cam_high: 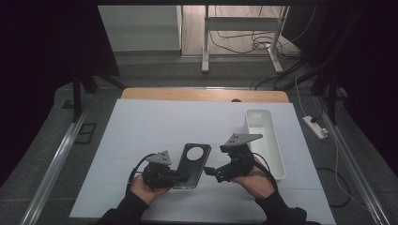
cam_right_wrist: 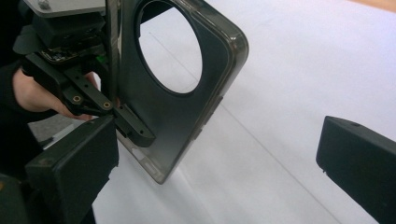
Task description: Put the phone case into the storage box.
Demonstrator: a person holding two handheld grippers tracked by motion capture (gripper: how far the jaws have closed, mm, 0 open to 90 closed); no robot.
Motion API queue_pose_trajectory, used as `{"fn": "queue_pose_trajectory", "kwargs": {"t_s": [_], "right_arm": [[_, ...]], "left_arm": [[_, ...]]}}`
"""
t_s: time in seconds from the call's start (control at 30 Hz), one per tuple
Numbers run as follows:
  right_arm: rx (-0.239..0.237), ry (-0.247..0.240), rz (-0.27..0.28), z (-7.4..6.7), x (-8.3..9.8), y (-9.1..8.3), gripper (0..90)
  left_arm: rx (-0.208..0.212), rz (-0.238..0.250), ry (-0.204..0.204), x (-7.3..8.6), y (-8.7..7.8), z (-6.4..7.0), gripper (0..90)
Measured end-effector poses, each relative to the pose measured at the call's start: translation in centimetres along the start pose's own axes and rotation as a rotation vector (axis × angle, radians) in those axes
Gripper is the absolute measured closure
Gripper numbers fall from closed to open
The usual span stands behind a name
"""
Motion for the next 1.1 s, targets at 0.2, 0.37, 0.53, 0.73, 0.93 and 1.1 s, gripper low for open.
{"fn": "queue_pose_trajectory", "kwargs": {"t_s": [0.2, 0.37, 0.53, 0.73, 0.93, 1.1], "right_arm": [[0.045, -0.001, -0.009, 0.5, 0.2, 0.0, 0.0], [0.053, 0.015, -0.019, 0.7, 0.3, 0.0, 0.0], [0.045, 0.041, -0.029, 0.6, 0.3, -0.1, 0.0], [0.070, 0.045, -0.026, 0.4, -0.3, -0.5, 0.0], [0.120, 0.026, -0.019, 0.5, -0.7, -1.2, 8.9], [0.135, -0.003, -0.004, 0.4, -1.0, -1.6, 29.1]], "left_arm": [[-0.047, -0.009, -0.019, 0.1, 0.2, -0.3, 84.7], [-0.072, -0.007, -0.037, 0.1, 0.1, -0.4, 84.7], [-0.089, -0.007, -0.044, 0.1, 0.1, -0.3, 84.7], [-0.081, -0.006, -0.039, 0.1, 0.2, 0.2, 84.7], [-0.063, -0.006, -0.033, 0.1, 0.3, 0.7, 84.8], [-0.053, -0.013, -0.030, 0.2, 0.4, 1.0, 84.8]]}}
Point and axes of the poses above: each handheld gripper's, and its own axes: y roughly forward along the jaws, x roughly out of its underside, z roughly to its right, the point moved 6 cm from there along y, roughly forward along the jaws, and after that the axes turned 7 degrees about -y, right-handed, at the moved point
